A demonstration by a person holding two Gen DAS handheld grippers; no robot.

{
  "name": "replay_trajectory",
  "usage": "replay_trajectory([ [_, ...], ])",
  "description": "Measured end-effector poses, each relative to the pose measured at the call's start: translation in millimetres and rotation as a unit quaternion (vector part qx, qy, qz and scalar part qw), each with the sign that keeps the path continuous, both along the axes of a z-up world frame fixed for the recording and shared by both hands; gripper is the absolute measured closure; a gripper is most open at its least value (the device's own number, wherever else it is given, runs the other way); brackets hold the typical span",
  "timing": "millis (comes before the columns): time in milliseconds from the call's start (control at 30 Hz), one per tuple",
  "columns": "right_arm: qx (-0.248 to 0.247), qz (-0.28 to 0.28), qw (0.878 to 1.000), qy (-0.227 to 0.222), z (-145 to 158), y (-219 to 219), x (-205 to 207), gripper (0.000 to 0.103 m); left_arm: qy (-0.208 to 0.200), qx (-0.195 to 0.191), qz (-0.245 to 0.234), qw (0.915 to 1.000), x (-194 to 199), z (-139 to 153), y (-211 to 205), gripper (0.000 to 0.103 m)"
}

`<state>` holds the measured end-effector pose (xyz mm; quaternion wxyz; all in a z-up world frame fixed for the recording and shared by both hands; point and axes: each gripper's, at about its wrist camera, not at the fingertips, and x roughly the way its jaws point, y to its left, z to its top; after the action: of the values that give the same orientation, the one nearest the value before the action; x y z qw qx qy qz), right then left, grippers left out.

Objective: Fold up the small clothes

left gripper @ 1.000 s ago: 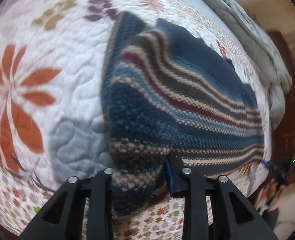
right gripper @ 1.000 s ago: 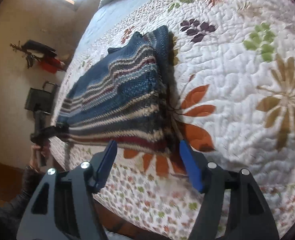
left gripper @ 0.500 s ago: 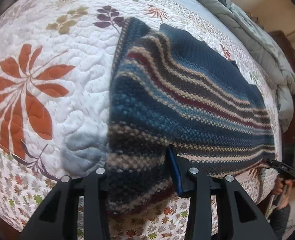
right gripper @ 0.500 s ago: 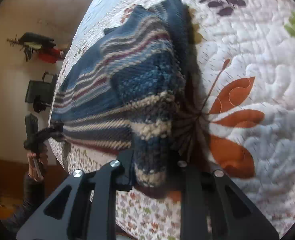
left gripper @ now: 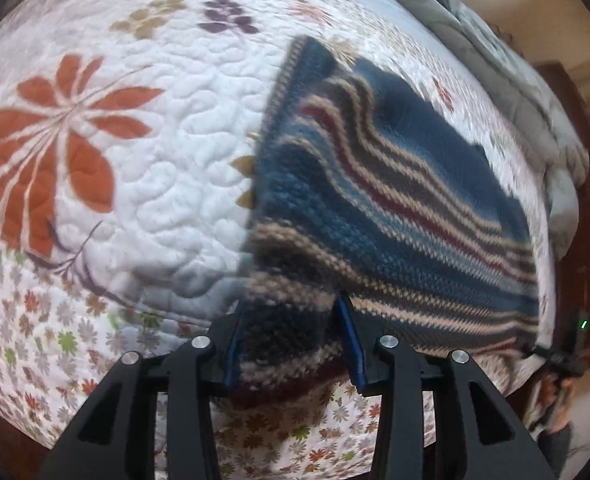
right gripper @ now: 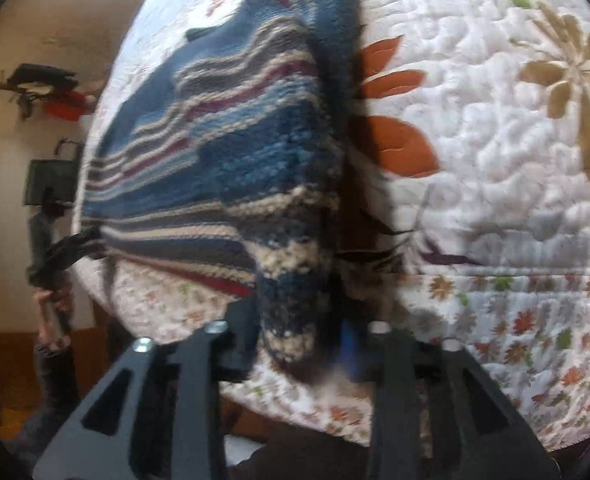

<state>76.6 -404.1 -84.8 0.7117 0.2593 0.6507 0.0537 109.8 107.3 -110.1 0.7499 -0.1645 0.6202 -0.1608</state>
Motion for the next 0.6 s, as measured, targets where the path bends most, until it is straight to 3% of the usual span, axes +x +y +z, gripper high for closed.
replay_trajectory([
  [67, -0.032, 0.002, 0.999, -0.021, 17.2, 4.2, 0.8, 0.062, -0.004, -0.005, 0.015, 0.9999, 0.0, 9.9, 9.2, 0.062],
  [233, -0.091, 0.014, 0.994, -0.06, 65.3, 10.3, 22.6, 0.053, -0.069, 0.03, 0.024, 0.9969, 11.2, 57.2, 20.9, 0.052],
  [333, -0.096, 0.024, 0.991, -0.091, 84.8, 15.7, 53.2, 0.053, -0.084, 0.036, 0.01, 0.9958, 36.3, 74.4, 5.5, 0.05],
  [533, -0.111, 0.06, 0.987, -0.102, 70.6, 20.4, 130.3, 0.05, -0.1, 0.069, -0.056, 0.9911, 86.7, 68.6, -55.5, 0.048],
  [600, -0.122, 0.074, 0.985, -0.099, 57.3, 20.7, 154.7, 0.05, -0.104, 0.099, -0.078, 0.9866, 103.1, 58.5, -79.8, 0.048],
])
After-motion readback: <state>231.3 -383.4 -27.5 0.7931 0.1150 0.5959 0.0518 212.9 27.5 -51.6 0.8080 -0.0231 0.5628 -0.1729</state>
